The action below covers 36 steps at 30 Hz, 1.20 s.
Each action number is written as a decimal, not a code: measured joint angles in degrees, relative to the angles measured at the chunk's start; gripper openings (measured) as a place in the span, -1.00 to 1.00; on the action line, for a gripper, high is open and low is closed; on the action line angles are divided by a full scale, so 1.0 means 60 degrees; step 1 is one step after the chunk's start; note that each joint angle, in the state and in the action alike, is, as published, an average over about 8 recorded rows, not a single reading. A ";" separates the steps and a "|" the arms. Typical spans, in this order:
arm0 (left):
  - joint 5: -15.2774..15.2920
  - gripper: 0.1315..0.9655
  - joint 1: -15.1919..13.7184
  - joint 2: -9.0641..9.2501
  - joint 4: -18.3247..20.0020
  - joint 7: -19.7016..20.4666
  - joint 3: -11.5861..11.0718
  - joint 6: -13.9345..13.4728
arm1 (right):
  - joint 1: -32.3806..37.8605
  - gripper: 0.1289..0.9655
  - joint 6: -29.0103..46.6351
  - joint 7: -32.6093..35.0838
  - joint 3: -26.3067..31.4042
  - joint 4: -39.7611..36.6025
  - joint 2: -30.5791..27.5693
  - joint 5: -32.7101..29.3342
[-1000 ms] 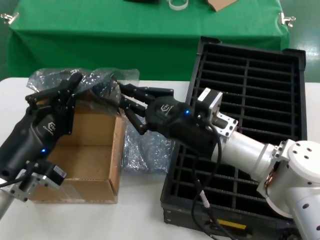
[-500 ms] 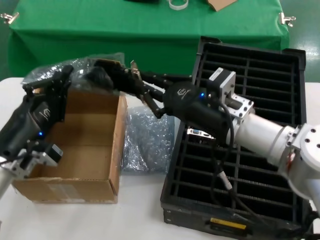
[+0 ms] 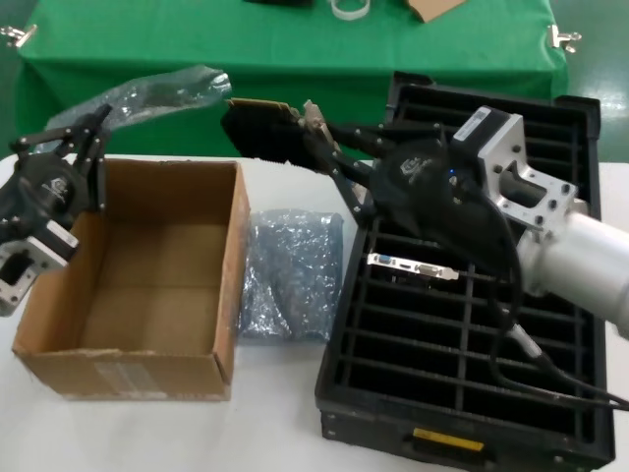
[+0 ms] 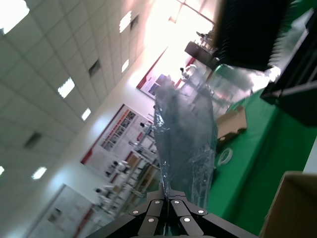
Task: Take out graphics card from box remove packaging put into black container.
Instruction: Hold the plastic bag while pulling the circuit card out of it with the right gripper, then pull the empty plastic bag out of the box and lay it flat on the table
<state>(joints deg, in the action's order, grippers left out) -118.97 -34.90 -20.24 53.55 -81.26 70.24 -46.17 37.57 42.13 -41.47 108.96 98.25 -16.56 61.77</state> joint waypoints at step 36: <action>-0.6396 -0.98 0.0652 -0.5522 0.5994 1.4971 0.8436 0.4183 | 0.0995 -0.85 0.6355 -1.0252 0.3866 0.3291 0.0913 -1.4686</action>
<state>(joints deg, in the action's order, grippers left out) -157.35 -30.99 -53.38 89.51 8.57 120.85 -21.07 43.54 80.26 -102.98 132.16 118.00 -11.08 -26.35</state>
